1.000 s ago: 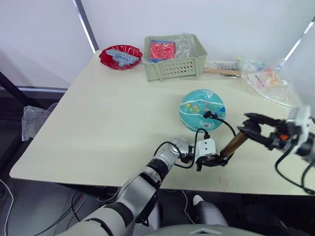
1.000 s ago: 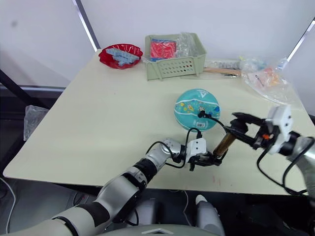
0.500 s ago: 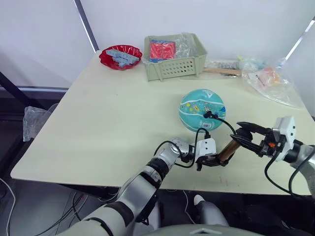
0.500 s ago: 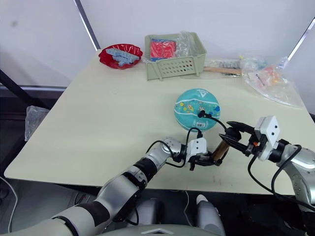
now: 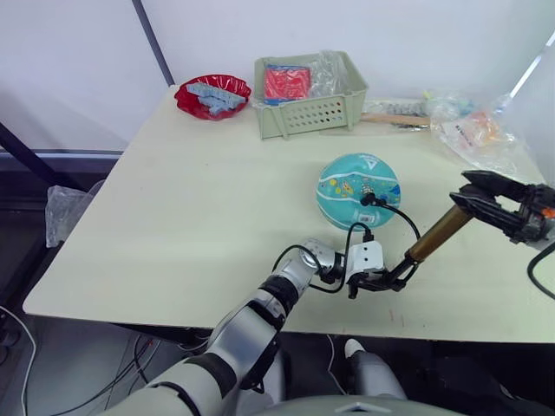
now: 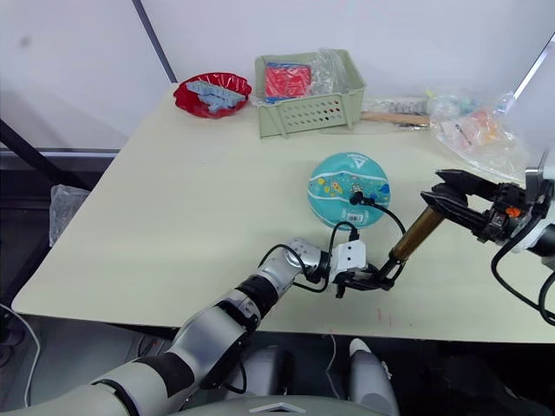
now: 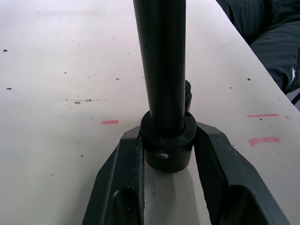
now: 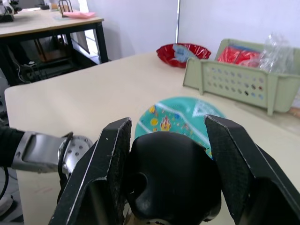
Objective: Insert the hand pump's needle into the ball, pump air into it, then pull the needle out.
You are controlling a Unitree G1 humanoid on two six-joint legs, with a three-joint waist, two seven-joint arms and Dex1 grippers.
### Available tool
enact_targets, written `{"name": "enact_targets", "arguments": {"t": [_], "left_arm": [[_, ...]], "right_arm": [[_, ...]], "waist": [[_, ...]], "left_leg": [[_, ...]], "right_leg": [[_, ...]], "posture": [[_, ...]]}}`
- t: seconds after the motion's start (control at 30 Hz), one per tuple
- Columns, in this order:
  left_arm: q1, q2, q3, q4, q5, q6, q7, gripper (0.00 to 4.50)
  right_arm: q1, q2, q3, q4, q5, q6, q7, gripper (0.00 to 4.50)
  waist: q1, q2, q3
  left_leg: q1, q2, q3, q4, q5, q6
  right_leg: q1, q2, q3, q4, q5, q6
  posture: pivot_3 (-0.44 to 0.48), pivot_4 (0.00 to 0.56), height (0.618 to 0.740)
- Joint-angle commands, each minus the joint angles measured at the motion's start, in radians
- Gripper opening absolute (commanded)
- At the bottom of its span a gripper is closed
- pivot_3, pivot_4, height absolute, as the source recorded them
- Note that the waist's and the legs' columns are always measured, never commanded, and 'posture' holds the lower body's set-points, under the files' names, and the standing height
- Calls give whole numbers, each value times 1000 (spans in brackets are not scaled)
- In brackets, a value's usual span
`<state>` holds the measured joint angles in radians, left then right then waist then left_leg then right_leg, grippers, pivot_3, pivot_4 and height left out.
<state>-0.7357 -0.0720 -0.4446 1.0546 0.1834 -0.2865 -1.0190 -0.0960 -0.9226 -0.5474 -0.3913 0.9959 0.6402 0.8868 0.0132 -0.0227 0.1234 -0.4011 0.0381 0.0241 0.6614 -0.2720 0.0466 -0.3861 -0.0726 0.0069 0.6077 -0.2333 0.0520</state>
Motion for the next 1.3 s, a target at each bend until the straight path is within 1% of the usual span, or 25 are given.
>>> {"name": "enact_targets", "arguments": {"t": [0.03,0.17,0.3,0.43,0.53,0.63,0.7,0.93,1.07,1.23,1.3], "left_arm": [[55,70,-60,129,103,69,29,1025],[51,68,-60,133,103,69,30,1025],[46,66,-59,135,102,70,33,1025],[47,67,-59,133,101,69,34,1025],[46,67,-59,134,100,69,36,1025],[45,66,-60,136,99,68,39,1025],[43,65,-59,137,99,68,41,1025],[40,66,-57,138,99,68,44,1025],[41,66,-57,137,97,68,45,1025],[40,68,-55,137,96,68,45,1025],[39,70,-54,138,95,68,45,1025]], "right_arm": [[-78,-58,-135,-22,105,24,-23,1993],[-110,-88,-154,-3,127,54,-25,1993],[-76,-66,-124,-27,107,66,-13,1993],[36,-11,-38,-64,11,24,22,1993],[83,35,26,-68,-44,-20,27,1993],[134,77,120,-52,-148,-96,55,1993],[162,98,172,-30,-205,-141,72,1993],[212,145,291,43,-337,-253,106,1993],[237,204,403,120,-437,-329,106,1993],[234,240,466,187,-537,-388,83,1993],[233,251,462,184,-532,-396,77,1992]], "waist": [[1,0,0],[1,-1,2],[1,0,2],[1,-5,0],[0,-9,-4],[-2,-16,-10],[-2,-18,-12],[-2,-21,-15],[-2,-23,-18],[-3,-23,-19],[-3,-24,-21]], "left_leg": [[0,0,0,0,0,0],[-1,0,0,0,0,0],[-1,0,1,1,0,0],[-1,0,0,1,0,0],[1,0,-1,1,0,0],[4,1,-2,2,0,0],[5,1,-3,2,0,0],[4,1,-4,2,0,0],[5,2,-5,0,0,-1],[5,2,-4,-2,-2,-4],[6,2,-5,-3,-2,-4]], "right_leg": [[0,0,0,0,0,0],[0,1,-1,0,0,0],[-1,1,0,0,0,0],[0,3,-3,0,0,0],[1,3,-6,0,0,0],[4,3,-7,0,0,0],[5,3,-8,1,0,0],[4,2,-3,0,0,0],[4,1,-3,0,0,0],[4,0,-3,-1,-1,-1],[4,0,-3,-1,-1,-1]], "posture": [[0,150,738],[0,150,738],[0,150,738],[0,150,738],[0,150,738],[0,150,738],[0,150,738],[0,150,738],[0,150,738],[0,150,738],[0,150,738]]}}
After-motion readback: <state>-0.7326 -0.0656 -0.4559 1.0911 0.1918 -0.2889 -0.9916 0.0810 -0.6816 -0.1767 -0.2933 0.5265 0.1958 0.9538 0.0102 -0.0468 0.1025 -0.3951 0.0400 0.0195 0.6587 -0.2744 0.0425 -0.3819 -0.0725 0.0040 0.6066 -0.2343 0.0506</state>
